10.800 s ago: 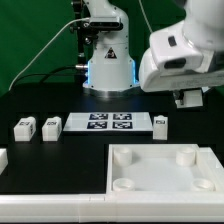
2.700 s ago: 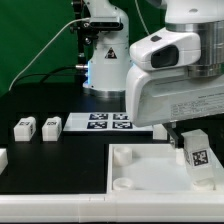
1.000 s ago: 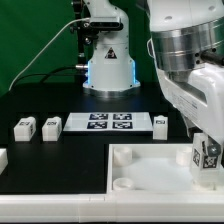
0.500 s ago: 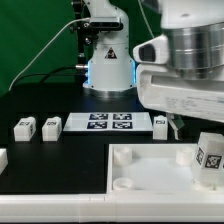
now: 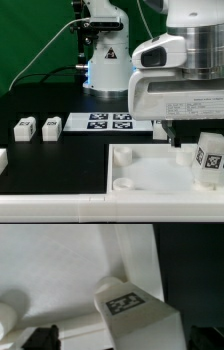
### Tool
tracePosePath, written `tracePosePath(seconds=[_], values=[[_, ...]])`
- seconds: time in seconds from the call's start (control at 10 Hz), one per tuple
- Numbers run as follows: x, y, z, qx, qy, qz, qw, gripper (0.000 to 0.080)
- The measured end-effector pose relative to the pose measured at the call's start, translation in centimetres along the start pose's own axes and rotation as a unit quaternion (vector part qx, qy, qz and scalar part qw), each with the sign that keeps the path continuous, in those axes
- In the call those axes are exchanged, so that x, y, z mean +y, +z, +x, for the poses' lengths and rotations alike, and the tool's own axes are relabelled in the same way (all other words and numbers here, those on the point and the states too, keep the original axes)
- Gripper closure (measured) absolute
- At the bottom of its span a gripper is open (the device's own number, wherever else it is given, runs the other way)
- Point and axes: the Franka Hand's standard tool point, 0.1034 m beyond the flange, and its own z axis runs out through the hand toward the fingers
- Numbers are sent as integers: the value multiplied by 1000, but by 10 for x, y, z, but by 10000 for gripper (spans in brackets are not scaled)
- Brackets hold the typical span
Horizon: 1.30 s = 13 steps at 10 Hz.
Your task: Assemble one leg
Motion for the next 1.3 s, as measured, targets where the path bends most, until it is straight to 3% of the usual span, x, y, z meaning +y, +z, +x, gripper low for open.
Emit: tracePosePath(seconds=[0.1,0.2,0.3,0.4,0.5,0.9,1.1,1.3], values=[[0,0,0,0,20,1,1000,180],[0,0,0,0,19,1,1000,316],[-1,0,0,-1,33,2,999,316],[-2,0,-1,-2,89,6,996,451],[-2,0,0,-2,133,5,991,502],[-2,0,0,-7,308,13,951,502],[0,0,1,-22,465,33,884,502],[-2,1,1,-25,551,37,833,503]])
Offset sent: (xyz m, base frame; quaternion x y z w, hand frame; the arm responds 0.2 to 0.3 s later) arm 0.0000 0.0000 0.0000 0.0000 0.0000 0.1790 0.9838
